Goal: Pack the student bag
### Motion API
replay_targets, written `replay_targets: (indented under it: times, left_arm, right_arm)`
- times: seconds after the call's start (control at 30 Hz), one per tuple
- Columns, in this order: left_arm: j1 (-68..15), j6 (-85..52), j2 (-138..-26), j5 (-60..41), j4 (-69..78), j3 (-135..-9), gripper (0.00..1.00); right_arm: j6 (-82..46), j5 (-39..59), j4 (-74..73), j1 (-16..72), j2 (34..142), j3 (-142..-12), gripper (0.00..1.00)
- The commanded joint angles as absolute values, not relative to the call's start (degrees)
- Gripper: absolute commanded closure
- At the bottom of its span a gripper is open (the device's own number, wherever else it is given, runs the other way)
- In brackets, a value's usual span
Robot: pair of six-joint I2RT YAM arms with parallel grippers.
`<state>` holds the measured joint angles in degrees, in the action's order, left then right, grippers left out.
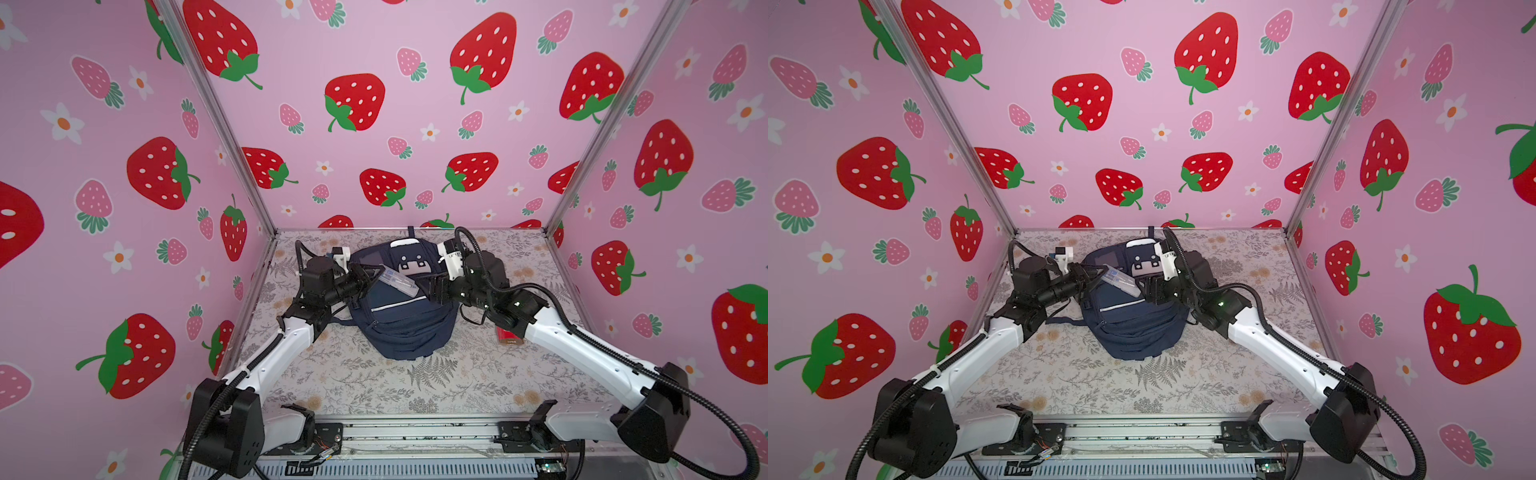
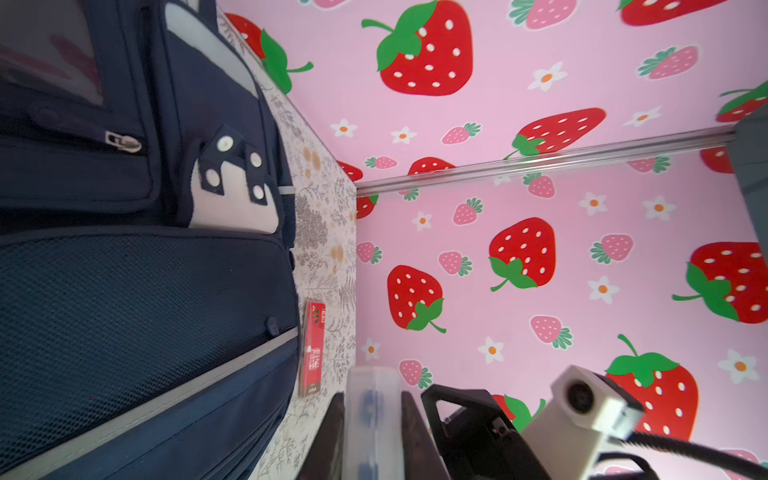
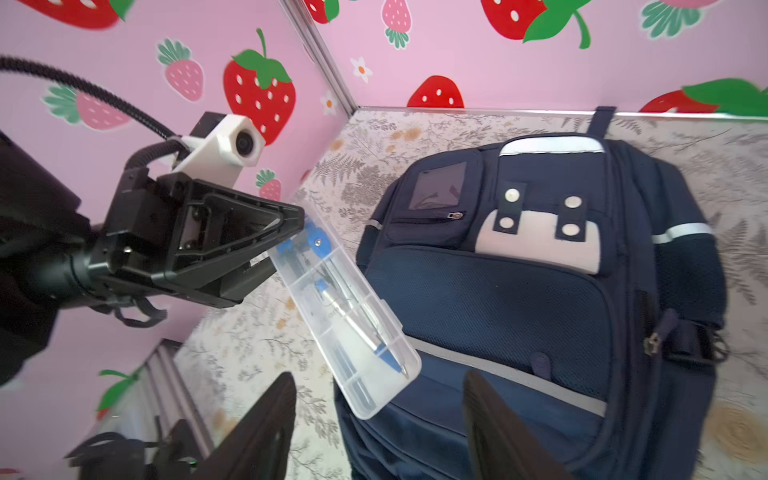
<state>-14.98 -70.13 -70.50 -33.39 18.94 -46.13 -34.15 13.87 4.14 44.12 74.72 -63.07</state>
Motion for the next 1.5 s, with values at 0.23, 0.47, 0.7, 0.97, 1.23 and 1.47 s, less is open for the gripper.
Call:
replay_targets:
  times: [0.23,0.47,0.7,0.97,1.23,1.47]
  left_arm:
    - [-14.9,-74.4,-66.9,-29.6,27.7,-42.2,0.86]
    - [-14.9,-75.2,-66.4,-29.5,30.1,-42.0,0.86]
    - [-14.9,-75.0,-65.8,-29.7,30.4,-42.2,0.86]
    - [-15.2,-74.8,-65.7,-30.6,31.3,-41.7,0.86]
    - [-16.9,-74.5,-63.9,-30.0,32.6,-38.5,0.86]
    - [-17.7,-73.4,-62.6,-30.2,33.9,-35.9,0.81]
  right_arm:
    - [-59.8,39.8,-26.5,39.6,76.7,-51.9,0.43]
    - [-64.4,40.4,-31.5,39.6,79.0,-49.8,0.46]
    - [-66.1,38.6,-31.9,39.5,80.9,-49.8,0.41]
    - [-67.8,38.9,-35.1,39.5,83.5,-50.4,0.46]
    - [-68.0,38.8,-37.1,40.0,83.0,-51.1,0.65]
    - [-67.4,37.7,-37.4,40.3,80.1,-48.4,0.76]
